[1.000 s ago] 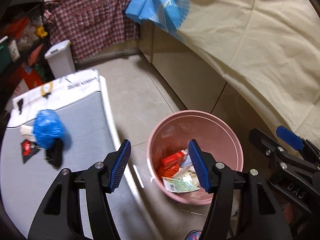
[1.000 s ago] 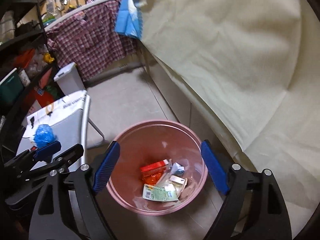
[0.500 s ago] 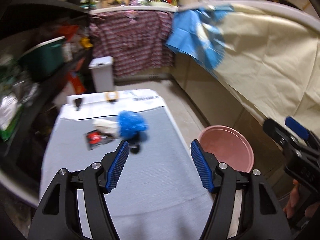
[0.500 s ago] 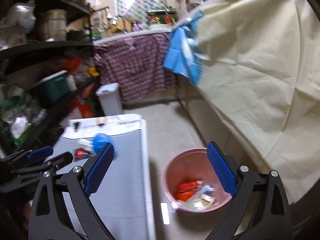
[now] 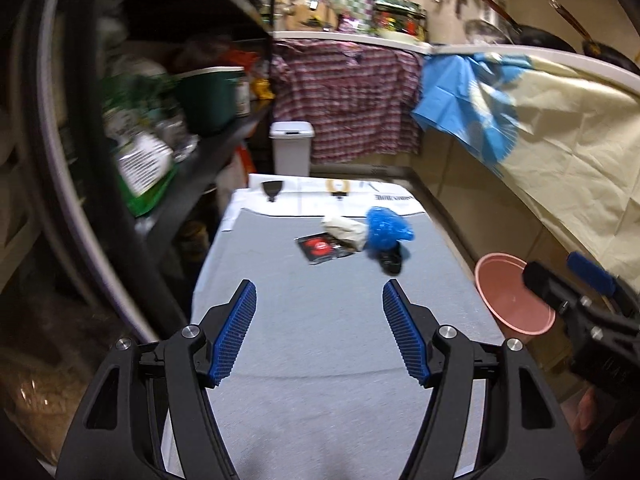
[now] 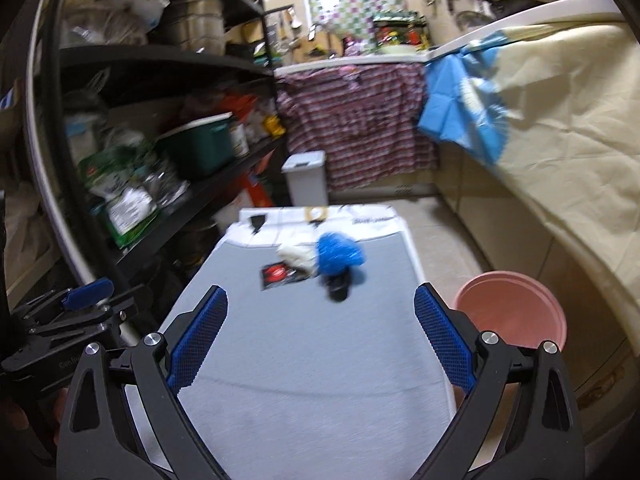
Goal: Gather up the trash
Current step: 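Move both tools back over the table toward the blue bag, then grasp the blue plastic bag with the right tool while the left tool grasps the beige bag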
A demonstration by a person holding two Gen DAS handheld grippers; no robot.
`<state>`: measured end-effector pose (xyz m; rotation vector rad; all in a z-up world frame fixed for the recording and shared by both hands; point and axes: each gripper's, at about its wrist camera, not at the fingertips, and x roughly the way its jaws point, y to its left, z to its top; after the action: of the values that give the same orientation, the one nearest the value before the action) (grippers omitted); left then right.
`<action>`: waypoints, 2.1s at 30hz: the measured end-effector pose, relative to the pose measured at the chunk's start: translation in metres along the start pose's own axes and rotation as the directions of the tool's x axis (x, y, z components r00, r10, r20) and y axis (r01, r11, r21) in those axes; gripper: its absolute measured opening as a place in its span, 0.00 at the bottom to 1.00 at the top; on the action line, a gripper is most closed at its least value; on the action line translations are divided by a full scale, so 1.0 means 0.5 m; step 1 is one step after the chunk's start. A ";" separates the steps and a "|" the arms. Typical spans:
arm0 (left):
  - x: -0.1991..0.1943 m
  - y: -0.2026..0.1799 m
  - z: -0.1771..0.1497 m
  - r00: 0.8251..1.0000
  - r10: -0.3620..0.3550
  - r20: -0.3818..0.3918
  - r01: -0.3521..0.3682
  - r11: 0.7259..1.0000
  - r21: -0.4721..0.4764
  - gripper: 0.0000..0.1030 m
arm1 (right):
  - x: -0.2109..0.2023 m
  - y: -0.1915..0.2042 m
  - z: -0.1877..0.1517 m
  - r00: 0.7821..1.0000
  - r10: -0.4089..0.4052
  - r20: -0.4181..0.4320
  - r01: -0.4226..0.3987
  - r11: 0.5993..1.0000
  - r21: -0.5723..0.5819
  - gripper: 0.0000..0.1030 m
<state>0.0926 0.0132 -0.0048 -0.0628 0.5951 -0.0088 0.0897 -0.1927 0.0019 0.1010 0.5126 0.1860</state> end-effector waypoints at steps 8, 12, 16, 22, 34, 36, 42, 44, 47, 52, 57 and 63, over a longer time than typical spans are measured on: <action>0.002 0.068 -0.030 0.999 0.043 0.023 -0.042 0.998 -0.057 0.63 | 0.024 0.068 -0.031 0.998 0.036 -0.042 -0.039 0.998 -0.054 0.90; 0.009 0.089 -0.041 0.999 0.050 0.009 -0.049 0.995 -0.083 0.63 | 0.033 0.080 -0.036 0.998 0.034 -0.056 -0.038 0.997 -0.068 0.90; 0.011 0.097 -0.041 0.998 0.054 0.018 -0.052 0.995 -0.086 0.63 | 0.041 0.087 -0.039 0.997 0.035 -0.068 -0.040 0.997 -0.069 0.90; 0.017 0.107 -0.045 0.999 0.053 0.000 -0.052 0.993 -0.110 0.63 | 0.051 0.093 -0.041 0.996 0.041 -0.082 -0.047 0.996 -0.078 0.90; 0.015 0.114 -0.043 0.999 0.054 0.004 -0.053 0.990 -0.131 0.63 | 0.056 0.093 -0.043 0.995 0.042 -0.093 -0.049 0.996 -0.068 0.90; 0.015 0.110 -0.040 0.999 0.052 0.008 -0.051 0.991 -0.121 0.63 | 0.057 0.092 -0.042 0.994 0.045 -0.096 -0.051 0.997 -0.066 0.90; 0.034 0.111 -0.025 0.998 0.062 0.003 -0.062 0.992 -0.110 0.63 | 0.072 0.072 -0.024 0.997 0.044 -0.070 -0.047 0.997 -0.055 0.90; 0.045 0.112 -0.016 0.996 0.085 0.003 -0.084 0.991 -0.104 0.63 | 0.085 0.057 -0.012 0.998 0.040 -0.052 -0.042 0.998 -0.044 0.90; 0.075 0.118 0.002 0.994 0.107 0.000 -0.106 0.987 -0.118 0.63 | 0.121 0.023 0.002 1.000 0.019 -0.021 -0.020 1.000 -0.020 0.90; 0.153 0.106 0.023 0.992 0.122 -0.012 -0.123 0.985 -0.120 0.63 | 0.219 -0.036 0.011 0.998 -0.066 -0.017 0.067 0.998 0.022 0.90; 0.244 0.078 0.032 0.991 0.134 -0.028 -0.136 0.987 -0.082 0.63 | 0.319 -0.073 0.011 0.993 -0.116 -0.038 0.118 0.992 0.052 0.90; 0.342 0.065 0.032 0.989 0.132 -0.061 -0.136 0.987 -0.082 0.63 | 0.445 -0.090 0.012 0.994 -0.103 -0.019 0.104 0.994 0.028 0.90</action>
<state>0.2429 0.0419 -0.0892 -0.1059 0.6542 0.1459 0.2896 -0.1922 -0.1055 0.1005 0.5364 0.0783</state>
